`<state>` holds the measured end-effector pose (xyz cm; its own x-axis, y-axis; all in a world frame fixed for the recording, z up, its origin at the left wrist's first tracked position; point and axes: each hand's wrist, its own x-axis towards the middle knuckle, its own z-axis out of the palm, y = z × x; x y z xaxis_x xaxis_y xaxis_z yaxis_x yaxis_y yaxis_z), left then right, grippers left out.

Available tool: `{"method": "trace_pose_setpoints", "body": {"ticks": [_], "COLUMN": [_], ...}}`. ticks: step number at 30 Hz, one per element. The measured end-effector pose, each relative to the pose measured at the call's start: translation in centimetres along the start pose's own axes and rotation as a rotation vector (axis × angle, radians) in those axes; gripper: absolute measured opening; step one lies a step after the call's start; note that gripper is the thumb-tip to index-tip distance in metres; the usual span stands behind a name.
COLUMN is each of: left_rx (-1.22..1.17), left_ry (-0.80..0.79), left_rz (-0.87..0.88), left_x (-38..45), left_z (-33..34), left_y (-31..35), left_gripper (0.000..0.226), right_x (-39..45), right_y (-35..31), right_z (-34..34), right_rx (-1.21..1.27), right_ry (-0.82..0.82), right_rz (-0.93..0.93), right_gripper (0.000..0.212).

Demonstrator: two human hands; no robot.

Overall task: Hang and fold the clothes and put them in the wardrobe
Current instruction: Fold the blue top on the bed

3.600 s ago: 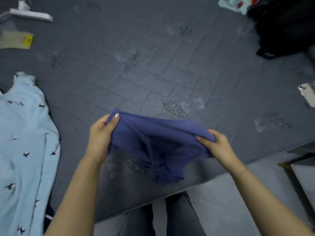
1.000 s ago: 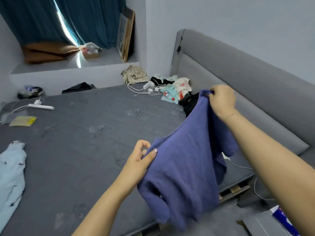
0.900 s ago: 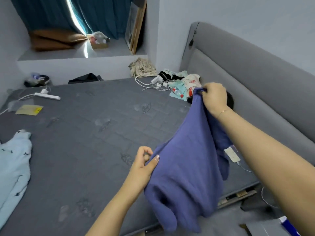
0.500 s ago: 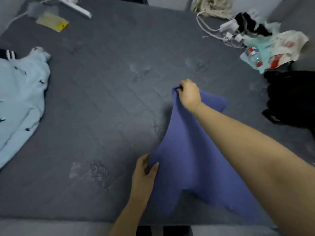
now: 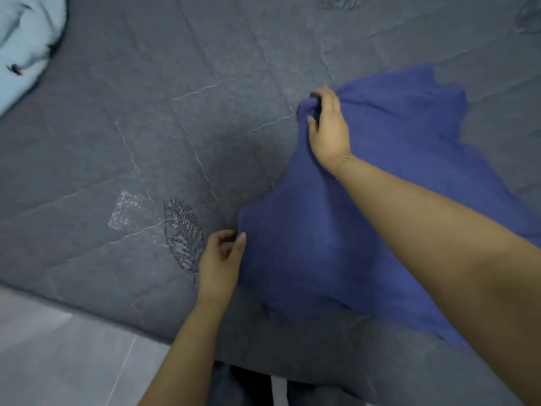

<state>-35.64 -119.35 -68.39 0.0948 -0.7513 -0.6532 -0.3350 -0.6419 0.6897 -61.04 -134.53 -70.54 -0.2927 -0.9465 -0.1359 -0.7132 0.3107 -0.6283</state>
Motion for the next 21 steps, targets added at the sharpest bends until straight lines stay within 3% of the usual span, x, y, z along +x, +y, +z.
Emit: {"method": "trace_pose_setpoints", "body": {"ticks": [4,7,9,13,15,18,21], "left_rx": [-0.128,-0.063,-0.062,-0.188,-0.254,-0.301,-0.314], "left_ry": [-0.159,-0.273,-0.316,-0.432,-0.381,-0.275,-0.234], "left_rz": [-0.177,-0.267,-0.35,-0.391,-0.388,-0.403,-0.368], "left_x": [-1.2,-3.0,-4.6,-7.2,-7.9,-8.3,-8.6], "left_z": [-0.7,-1.0,-0.9,0.5,1.5,2.4,3.3], "left_y": [0.9,0.5,0.0,-1.7,-2.4,-3.0,-3.0], "left_gripper": [0.044,0.045,0.042,0.039,0.035,0.018,0.018], "right_x": [-3.6,-10.8,-17.2,-30.4,-36.2,-42.4,-44.0], "right_y": [0.0,1.3,2.3,4.8,6.7,9.3,11.6], "right_z": [-2.8,-5.7,-7.2,-8.3,-8.2,-7.2,-6.8], "right_rx": [0.073,0.14,0.278,0.675,0.833,1.171,1.467], "right_ry": [-0.073,-0.029,0.022,0.187,0.307,0.336,0.417], "right_rz": [-0.061,-0.016,0.135,0.6,0.869,1.262,1.349], "right_gripper": [0.063,0.046,0.031,0.022,0.022,0.026,0.027]}}
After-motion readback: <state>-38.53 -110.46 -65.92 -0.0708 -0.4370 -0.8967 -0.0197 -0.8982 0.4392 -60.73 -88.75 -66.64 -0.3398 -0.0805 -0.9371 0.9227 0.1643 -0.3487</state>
